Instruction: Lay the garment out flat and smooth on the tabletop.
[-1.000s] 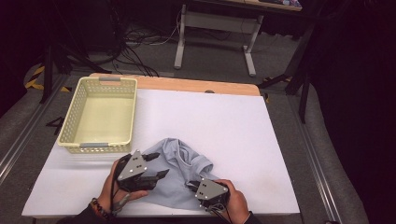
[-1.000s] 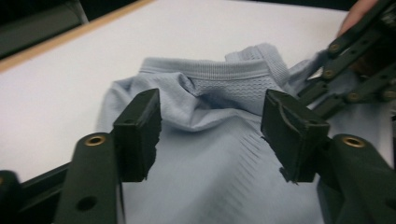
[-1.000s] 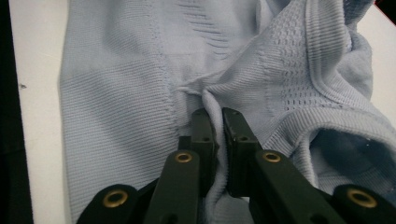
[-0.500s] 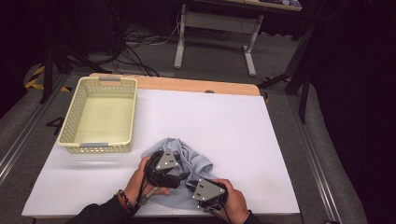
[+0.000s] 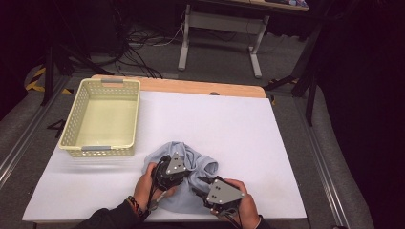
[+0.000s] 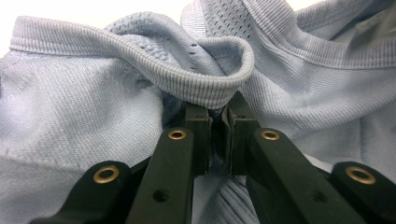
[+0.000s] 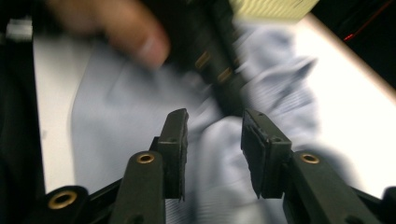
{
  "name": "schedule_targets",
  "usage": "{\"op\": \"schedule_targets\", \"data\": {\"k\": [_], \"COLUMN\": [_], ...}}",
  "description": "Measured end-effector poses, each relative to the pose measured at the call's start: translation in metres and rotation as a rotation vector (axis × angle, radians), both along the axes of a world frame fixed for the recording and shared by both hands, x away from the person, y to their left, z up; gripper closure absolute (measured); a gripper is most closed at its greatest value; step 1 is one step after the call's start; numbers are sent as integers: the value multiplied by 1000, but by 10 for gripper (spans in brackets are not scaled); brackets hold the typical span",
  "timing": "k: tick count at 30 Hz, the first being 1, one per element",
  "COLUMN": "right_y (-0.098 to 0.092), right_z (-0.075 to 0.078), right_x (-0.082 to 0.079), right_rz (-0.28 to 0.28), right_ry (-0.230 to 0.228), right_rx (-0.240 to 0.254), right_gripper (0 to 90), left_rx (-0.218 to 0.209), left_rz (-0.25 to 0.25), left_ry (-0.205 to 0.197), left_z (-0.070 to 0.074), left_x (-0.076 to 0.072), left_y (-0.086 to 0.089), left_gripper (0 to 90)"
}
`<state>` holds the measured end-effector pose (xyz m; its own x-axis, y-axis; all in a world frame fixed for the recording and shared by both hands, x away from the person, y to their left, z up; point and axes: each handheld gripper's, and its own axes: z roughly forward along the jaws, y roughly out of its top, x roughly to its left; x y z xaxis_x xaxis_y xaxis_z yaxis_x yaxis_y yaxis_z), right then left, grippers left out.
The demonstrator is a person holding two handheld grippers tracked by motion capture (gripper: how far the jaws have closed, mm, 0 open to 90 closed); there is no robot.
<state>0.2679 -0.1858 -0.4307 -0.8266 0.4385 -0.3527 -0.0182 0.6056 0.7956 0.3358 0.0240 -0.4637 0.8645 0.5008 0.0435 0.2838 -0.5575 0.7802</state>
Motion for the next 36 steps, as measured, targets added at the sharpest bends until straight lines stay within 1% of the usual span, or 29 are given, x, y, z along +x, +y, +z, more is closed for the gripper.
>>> {"op": "schedule_targets", "data": {"k": [1, 2, 3, 4, 5, 6, 7, 8, 9, 10, 11, 12, 13, 16, 17, 20, 21, 22, 23, 24, 26, 29, 30, 31, 32, 33, 34, 35, 36], "right_y": [-9, -9, -18, -22, -25, -31, -31, -35, -38, -39, -39, -39, -38, -36, -36, -33, -32, -30, -30, -30, -30, -32, -35, -35, -36, -42, -46, -51, -55], "right_z": [9, 9, 16, 17, 18, 17, 17, 14, 7, 4, 4, 2, -3, -6, -8, -10, -11, -11, -11, -11, -9, -6, -2, -2, 1, 10, 15, 20, 24], "right_x": [2, 2, 6, 9, 12, 19, 19, 26, 39, 44, 44, 49, 58, 63, 68, 75, 78, 81, 81, 82, 85, 87, 87, 87, 88, 91, 93, 95, 97], "right_rz": [-20, -20, -58, -79, -87, -96, -96, -105, -134, -145, -145, -155, -166, -171, -183, -192, -189, -184, -184, -186, -198, -208, -222, -222, -237, -276, -301, -319, -341], "right_ry": [-12, -12, -38, -49, -53, -43, -43, -22, 3, 22, 22, 35, 59, 64, 70, 80, 78, 69, 69, 61, 42, 29, 7, 7, -8, -43, -64, -78, -87], "right_rx": [57, 57, 72, 71, 73, 85, 85, 81, 34, 23, 23, 16, -15, -36, -46, -52, -50, -64, -64, -69, -47, -35, -31, -31, -26, 0, 11, 27, 41], "right_gripper": [584, 584, 587, 589, 592, 606, 606, 609, 605, 604, 604, 600, 592, 589, 598, 660, 701, 774, 774, 808, 870, 873, 874, 874, 874, 875, 875, 875, 875], "left_rx": [-2, -2, -6, -7, -7, -5, -5, -6, -8, -8, -8, -8, -10, -12, -13, -14, -14, -19, -18, -19, -39, -46, -63, -63, -75, -75, -72, -68, -68], "left_rz": [-1, -1, -2, -3, -3, -4, -4, -5, -4, -4, -4, -4, -5, -4, -3, 0, 0, 0, 0, 2, 11, 12, 22, 22, 36, 58, 62, 63, 61], "left_ry": [1, 1, 3, 0, 0, -2, -2, 0, 1, 1, 1, 1, 2, 2, 0, -9, -11, -8, -7, -4, -15, -17, -18, -18, -31, -51, -62, -88, -87], "left_z": [0, 0, 0, 0, 0, 0, 0, 0, 0, 0, 0, 0, 0, 0, 0, 0, 0, 0, 0, 0, 0, 1, 1, 1, 3, 4, 4, 5, 5], "left_x": [0, 0, 0, 0, 0, 0, 0, 0, 0, 0, 0, 0, 0, 0, 0, -1, 0, 0, 0, 0, -1, -1, -1, -1, -2, -4, -6, -10, -10], "left_y": [0, 0, 0, 1, 1, 1, 1, 1, 1, 1, 1, 1, 1, 2, 2, 1, 2, 2, 2, 2, 3, 4, 6, 6, 8, 9, 9, 10, 10], "left_gripper": [834, 834, 834, 835, 834, 834, 834, 834, 834, 834, 834, 834, 834, 834, 834, 833, 833, 832, 832, 832, 823, 815, 786, 764, 764, 685, 682, 669, 661]}}
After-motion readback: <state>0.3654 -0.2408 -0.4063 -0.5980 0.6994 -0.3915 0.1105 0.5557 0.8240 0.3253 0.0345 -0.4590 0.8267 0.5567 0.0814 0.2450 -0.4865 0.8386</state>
